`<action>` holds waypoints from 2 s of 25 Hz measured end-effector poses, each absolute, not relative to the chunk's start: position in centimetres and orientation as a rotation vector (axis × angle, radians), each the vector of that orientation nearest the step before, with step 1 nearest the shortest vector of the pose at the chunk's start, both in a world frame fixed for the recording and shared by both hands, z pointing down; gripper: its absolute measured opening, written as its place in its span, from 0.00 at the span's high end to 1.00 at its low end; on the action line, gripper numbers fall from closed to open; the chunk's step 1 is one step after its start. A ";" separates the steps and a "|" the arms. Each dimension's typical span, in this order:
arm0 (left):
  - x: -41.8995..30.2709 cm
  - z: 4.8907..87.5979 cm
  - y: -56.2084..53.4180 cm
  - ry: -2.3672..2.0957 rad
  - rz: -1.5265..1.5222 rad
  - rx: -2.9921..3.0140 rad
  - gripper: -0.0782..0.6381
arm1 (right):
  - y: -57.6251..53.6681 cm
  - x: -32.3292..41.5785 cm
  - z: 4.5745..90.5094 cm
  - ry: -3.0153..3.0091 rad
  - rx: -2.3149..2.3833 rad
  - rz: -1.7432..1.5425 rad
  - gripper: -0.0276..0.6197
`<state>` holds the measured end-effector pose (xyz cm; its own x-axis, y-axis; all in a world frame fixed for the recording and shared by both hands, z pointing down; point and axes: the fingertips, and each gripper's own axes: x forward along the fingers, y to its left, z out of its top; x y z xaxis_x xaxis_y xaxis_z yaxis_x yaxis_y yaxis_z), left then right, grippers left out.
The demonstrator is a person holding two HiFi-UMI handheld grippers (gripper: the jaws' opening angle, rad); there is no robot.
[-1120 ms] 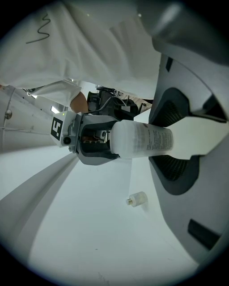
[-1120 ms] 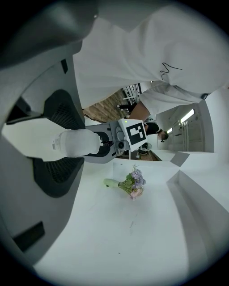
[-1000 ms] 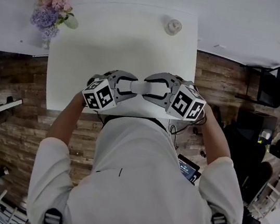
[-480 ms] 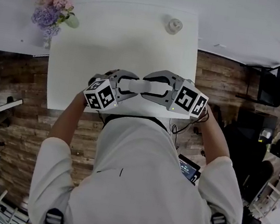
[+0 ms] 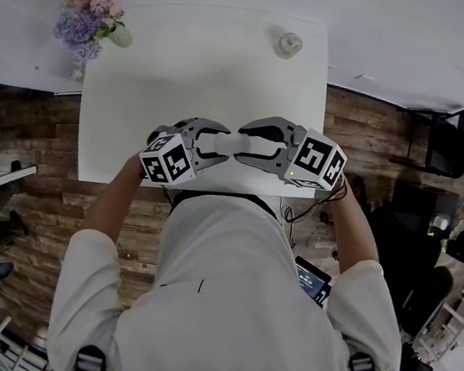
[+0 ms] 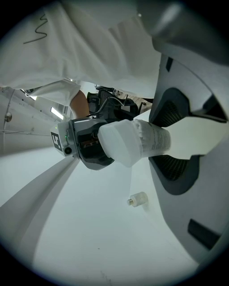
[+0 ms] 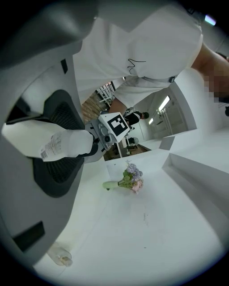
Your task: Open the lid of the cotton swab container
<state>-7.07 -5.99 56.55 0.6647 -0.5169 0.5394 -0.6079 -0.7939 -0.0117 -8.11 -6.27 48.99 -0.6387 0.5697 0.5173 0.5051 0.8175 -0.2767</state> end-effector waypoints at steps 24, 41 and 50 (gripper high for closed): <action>-8.0 56.8 -6.5 -1.007 0.786 2.661 0.61 | -9.9 -9.6 47.5 -2.588 -0.559 0.293 0.67; -7.8 56.8 -6.5 -1.058 0.806 2.663 0.61 | -11.7 -10.8 47.8 -2.649 -0.380 0.272 0.80; -7.4 56.3 -6.5 -1.059 0.790 2.688 0.61 | -12.4 -11.2 48.5 -2.644 -0.321 0.282 0.83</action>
<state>-7.36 -6.51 56.33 0.6132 -0.5926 0.5223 -0.6696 -0.7408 -0.0544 -11.17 -12.45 48.45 -0.8676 0.2710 0.4170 0.1768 0.9518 -0.2507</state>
